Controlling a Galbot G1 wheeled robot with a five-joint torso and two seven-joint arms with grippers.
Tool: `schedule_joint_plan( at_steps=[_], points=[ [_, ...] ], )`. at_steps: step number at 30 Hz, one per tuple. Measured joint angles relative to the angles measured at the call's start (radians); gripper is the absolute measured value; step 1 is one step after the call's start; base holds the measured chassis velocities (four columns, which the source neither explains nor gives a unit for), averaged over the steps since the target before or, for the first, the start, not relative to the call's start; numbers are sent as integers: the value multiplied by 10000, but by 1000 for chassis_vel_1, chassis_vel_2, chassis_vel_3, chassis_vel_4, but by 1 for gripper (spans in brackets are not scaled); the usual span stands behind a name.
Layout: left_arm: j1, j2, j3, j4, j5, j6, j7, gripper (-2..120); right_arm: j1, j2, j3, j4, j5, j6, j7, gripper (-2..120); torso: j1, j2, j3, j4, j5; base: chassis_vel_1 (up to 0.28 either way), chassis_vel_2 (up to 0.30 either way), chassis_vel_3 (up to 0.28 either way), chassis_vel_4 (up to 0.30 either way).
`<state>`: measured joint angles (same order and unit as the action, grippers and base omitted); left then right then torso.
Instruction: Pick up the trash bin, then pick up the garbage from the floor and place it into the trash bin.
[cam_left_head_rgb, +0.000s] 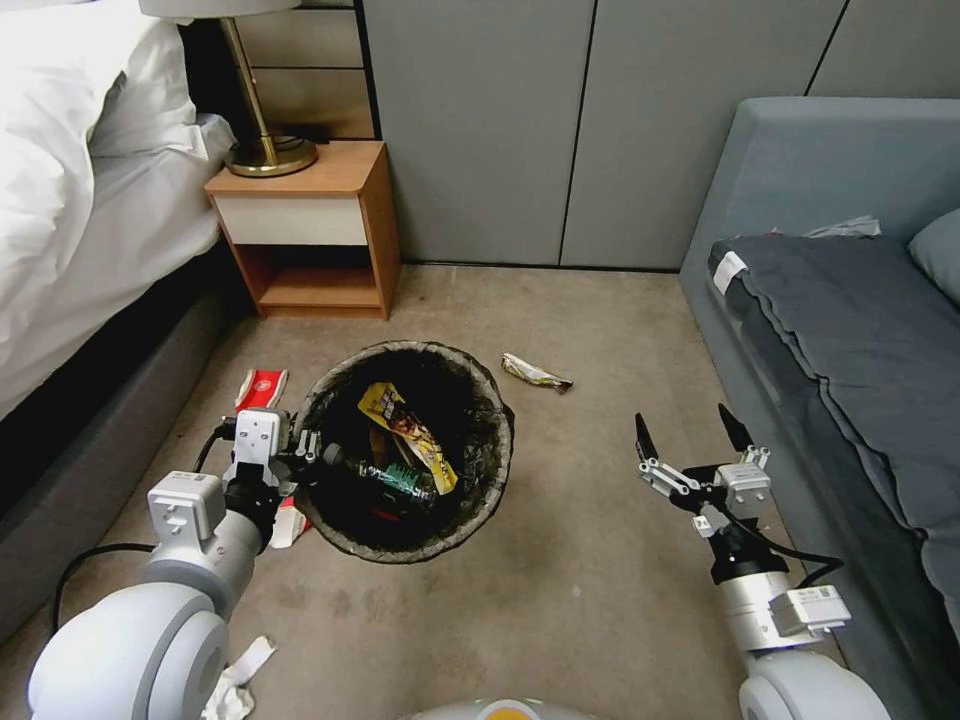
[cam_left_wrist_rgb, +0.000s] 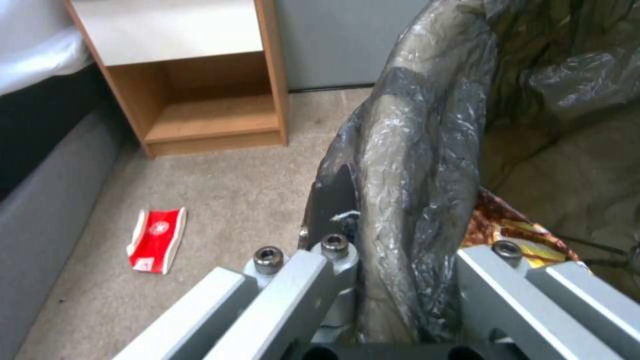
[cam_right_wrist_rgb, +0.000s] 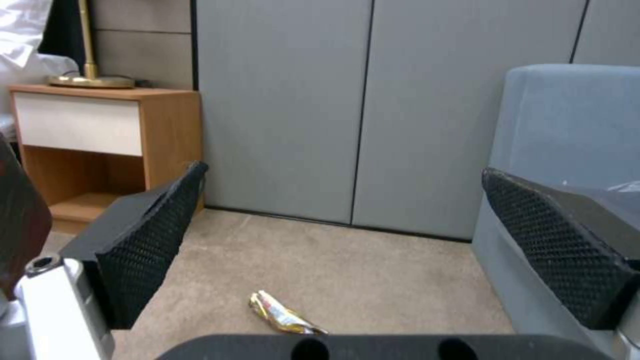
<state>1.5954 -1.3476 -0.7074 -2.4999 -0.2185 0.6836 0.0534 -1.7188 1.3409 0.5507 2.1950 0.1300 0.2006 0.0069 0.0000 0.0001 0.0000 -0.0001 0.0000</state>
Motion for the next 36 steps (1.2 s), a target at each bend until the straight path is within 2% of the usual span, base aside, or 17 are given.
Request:
schedule_joint_plan(
  at_steps=[36],
  points=[
    [-80, -60, 22, -9, 15, 6, 2, 1, 89, -121, -152, -98, 27, 11, 34, 100, 0, 0, 0, 0, -1, -92, 90, 89, -92]
  ],
)
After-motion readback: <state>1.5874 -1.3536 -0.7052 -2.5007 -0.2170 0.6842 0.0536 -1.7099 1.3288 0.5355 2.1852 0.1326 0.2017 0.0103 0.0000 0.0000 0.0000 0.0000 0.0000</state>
